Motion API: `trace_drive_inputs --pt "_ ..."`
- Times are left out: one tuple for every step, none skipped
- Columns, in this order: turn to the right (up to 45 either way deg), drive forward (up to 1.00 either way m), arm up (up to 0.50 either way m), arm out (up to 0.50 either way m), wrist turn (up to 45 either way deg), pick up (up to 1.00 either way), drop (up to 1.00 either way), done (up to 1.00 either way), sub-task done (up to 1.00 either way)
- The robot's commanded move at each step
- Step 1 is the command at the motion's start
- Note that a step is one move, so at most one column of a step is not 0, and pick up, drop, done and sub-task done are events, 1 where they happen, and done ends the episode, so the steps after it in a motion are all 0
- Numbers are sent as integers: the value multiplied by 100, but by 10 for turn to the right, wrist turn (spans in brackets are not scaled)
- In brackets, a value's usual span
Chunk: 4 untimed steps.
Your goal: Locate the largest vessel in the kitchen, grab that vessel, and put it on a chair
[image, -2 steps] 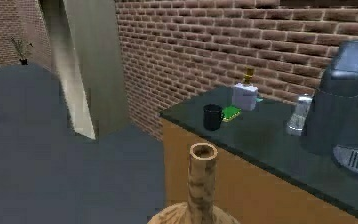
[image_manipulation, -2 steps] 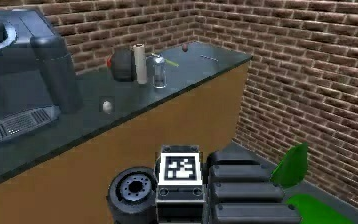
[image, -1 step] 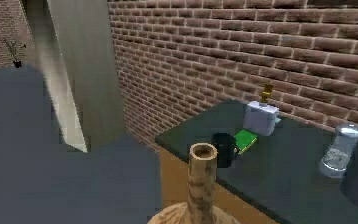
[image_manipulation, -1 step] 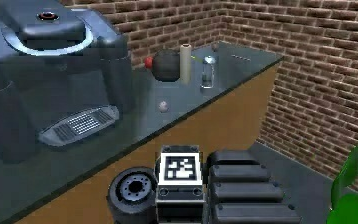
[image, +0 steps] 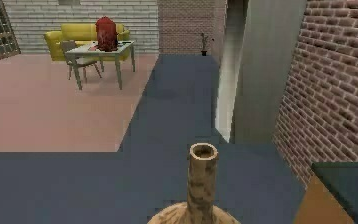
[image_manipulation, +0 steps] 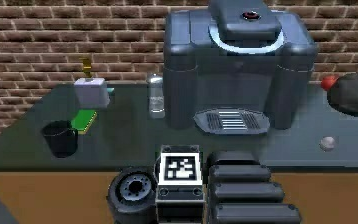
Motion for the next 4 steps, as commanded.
trace_drive_inputs --pt "-360 0 0 0 0 0 0 0 0" --pt "0 100 0 0 0 0 0 0 0" --pt "0 100 0 0 0 0 0 0 0" --pt "0 100 0 0 0 0 0 0 0"
